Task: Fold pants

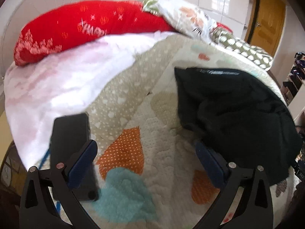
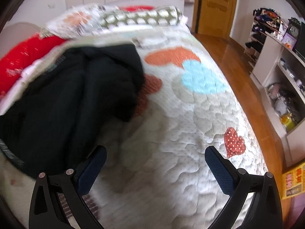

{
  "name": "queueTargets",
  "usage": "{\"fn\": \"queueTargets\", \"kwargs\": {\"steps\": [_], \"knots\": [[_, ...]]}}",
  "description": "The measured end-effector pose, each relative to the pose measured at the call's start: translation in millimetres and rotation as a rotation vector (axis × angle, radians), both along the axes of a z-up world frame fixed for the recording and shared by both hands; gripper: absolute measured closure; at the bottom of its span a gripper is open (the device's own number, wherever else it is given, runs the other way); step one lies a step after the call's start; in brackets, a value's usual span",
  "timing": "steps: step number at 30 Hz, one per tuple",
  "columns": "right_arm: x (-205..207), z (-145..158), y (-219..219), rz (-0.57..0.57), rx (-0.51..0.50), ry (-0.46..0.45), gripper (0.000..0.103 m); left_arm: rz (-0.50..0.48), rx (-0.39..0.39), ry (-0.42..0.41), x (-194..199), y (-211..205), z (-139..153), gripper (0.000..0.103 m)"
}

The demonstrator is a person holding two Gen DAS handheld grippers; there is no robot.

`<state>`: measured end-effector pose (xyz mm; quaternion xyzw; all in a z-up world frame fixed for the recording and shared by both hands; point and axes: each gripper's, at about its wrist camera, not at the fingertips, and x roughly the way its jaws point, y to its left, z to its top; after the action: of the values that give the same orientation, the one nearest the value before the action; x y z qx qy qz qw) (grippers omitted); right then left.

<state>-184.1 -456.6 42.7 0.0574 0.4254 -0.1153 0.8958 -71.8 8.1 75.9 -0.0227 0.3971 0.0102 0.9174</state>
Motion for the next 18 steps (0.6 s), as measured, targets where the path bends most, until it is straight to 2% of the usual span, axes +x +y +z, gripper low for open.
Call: {"fn": "queueTargets", "kwargs": {"steps": [3,6,9,12,13,18], "knots": [[-14.4,19.6,11.2,0.042,0.003,-0.074,0.000,-0.032,0.003,-0.020,-7.6,-10.1,14.4,0.000],[-20.9,32.0,22.1,0.087,0.039,-0.098,0.000,-0.060,-0.009,-0.039,-11.5,-23.0,21.0,0.000],[-28.1,44.6,34.6,0.119,0.059,-0.174,0.000,-0.083,0.004,-0.064,-19.4,-33.2,22.2,0.000],[-30.1,52.5,50.2,0.152,0.031,-0.188,0.000,-0.103,-0.019,-0.047,-20.8,-39.6,23.5,0.000],[-24.1,47.2,45.0,0.156,0.050,-0.092,0.000,-0.107,-0.029,-0.042,-21.6,-41.0,23.9,0.000],[-23.7,44.9,58.2,0.184,0.052,-0.125,0.000,-0.130,-0.023,-0.031,-23.3,-58.7,25.4,0.000]]}}
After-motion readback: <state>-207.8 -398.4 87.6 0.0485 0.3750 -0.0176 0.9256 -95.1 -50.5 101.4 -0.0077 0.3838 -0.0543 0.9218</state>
